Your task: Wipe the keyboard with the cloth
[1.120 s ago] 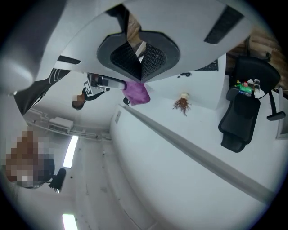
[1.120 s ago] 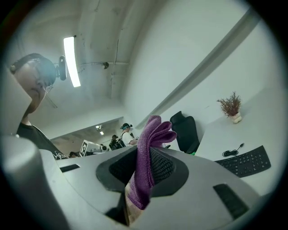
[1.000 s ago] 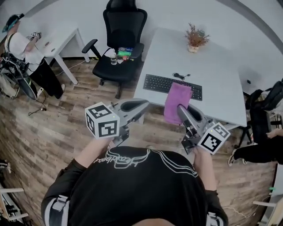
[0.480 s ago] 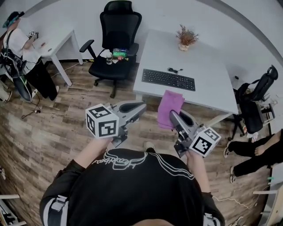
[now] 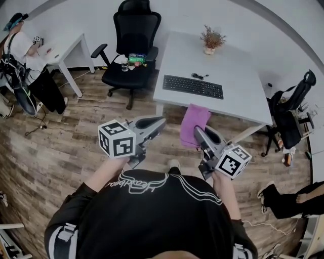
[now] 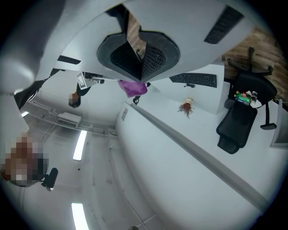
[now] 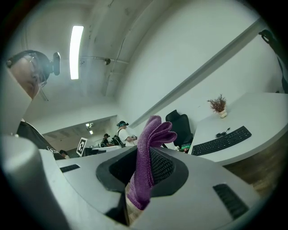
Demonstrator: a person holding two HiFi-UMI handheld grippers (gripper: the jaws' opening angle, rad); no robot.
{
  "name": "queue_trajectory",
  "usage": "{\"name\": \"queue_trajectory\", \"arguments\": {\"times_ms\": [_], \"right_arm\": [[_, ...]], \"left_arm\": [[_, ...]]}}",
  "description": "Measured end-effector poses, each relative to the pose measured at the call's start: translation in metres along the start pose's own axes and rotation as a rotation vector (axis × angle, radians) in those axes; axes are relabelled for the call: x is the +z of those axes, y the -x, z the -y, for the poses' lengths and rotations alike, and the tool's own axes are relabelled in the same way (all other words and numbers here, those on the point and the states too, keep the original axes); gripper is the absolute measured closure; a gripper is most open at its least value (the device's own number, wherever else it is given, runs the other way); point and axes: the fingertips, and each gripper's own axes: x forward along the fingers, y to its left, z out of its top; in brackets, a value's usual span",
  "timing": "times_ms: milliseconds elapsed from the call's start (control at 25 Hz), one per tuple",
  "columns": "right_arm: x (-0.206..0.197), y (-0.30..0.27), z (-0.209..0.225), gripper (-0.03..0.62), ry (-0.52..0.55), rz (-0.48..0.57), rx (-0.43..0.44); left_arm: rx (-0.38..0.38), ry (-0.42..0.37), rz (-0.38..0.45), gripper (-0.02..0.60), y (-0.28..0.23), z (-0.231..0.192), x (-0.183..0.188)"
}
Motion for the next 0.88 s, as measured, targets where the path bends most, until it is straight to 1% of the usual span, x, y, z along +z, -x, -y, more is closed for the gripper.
{"name": "queue_trajectory", "arguments": {"times_ms": [160,880], "right_arm": [[0.001,0.002,0.001,0.536,0.005,-0.004,-0.010],[-0.009,-0.006,0.005,0.536,-0.016,-0.023,-0.004]], "left_arm": [[0.004,0.012,-0.004,0.579,-0.001,-0.001,-0.002],[0.004,0.046,-0.020,0.578,-0.005,-0.013,-0.014]]}}
